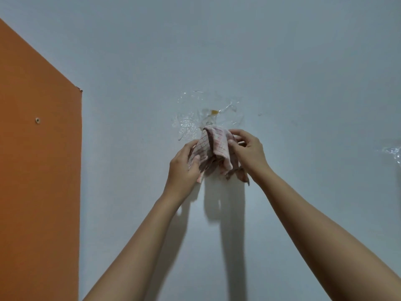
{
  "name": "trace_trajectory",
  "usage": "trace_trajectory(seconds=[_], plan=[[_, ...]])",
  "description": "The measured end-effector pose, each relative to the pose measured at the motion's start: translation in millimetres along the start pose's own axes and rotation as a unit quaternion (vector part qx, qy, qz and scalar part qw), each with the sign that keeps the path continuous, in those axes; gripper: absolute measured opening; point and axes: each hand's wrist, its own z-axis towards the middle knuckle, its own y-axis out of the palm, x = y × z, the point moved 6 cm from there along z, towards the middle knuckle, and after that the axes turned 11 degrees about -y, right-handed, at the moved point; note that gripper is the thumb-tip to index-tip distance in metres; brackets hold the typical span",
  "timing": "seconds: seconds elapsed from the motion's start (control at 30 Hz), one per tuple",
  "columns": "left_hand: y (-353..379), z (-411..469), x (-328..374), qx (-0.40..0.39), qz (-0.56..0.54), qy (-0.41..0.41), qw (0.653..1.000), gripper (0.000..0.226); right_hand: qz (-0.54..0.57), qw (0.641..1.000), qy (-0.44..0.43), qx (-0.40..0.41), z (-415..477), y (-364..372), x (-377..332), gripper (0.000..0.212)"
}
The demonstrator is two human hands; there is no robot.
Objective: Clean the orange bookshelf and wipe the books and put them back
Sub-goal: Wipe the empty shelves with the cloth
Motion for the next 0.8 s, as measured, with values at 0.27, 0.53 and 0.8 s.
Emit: trace_trajectory(seconds=[0.27, 0.53, 0.8], plan=[[-12, -26, 29, -0.073, -0.079, -0.044, 0.993, 0.037, 0.074, 0.997, -0.016, 0.004, -6, -25, -33, 0.019], [-11, -123, 36, -0.126, -0.073, -0.200, 0.969, 0.030, 0.092, 0.968, 0.029, -0.231, -97, -31, -33, 0.018], [-39, -245, 65, -0.137, -0.132, -0.325, 0.926, 0.033, 0.172, 0.930, 0.068, -0.319, -200, -36, -58, 0.018]])
